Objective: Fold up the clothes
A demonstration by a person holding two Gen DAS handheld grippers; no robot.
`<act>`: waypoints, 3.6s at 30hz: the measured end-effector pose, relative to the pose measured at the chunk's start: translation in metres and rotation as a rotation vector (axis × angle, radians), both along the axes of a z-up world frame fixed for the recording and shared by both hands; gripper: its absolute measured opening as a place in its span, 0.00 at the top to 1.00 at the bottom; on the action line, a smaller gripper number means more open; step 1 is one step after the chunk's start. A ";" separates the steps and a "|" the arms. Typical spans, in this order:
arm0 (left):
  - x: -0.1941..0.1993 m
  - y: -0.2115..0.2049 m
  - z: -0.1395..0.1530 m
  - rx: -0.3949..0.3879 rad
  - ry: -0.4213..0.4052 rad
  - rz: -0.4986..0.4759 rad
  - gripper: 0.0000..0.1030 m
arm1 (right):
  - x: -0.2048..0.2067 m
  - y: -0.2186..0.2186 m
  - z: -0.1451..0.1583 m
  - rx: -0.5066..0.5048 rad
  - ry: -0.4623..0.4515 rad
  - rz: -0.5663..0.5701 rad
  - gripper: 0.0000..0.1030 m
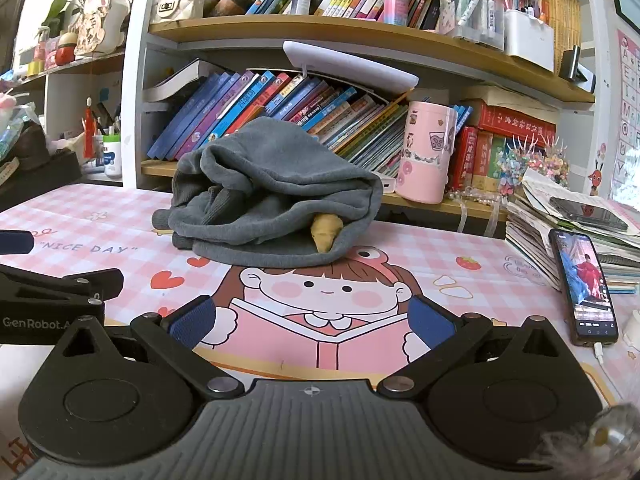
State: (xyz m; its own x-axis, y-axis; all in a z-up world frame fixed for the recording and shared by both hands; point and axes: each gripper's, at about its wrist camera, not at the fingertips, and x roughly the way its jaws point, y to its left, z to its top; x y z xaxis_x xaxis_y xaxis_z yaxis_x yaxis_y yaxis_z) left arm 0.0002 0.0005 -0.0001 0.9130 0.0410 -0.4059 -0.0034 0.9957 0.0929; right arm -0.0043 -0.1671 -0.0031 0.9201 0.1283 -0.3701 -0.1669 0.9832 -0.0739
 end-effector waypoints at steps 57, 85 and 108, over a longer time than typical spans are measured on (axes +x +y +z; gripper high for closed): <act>0.003 0.003 -0.002 -0.011 0.038 0.008 0.00 | 0.003 0.001 -0.002 -0.007 0.016 0.002 0.00; 0.004 0.005 -0.002 -0.010 0.040 0.012 0.00 | 0.003 0.001 -0.002 -0.007 0.017 0.002 0.00; 0.005 0.004 -0.002 -0.007 0.038 0.029 0.00 | 0.003 0.001 -0.002 -0.007 0.017 0.002 0.00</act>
State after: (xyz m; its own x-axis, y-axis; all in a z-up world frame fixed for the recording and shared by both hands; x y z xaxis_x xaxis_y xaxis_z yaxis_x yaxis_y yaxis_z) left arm 0.0049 0.0045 -0.0022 0.8954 0.0642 -0.4407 -0.0290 0.9959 0.0862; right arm -0.0016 -0.1658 -0.0052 0.9136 0.1274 -0.3863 -0.1699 0.9824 -0.0780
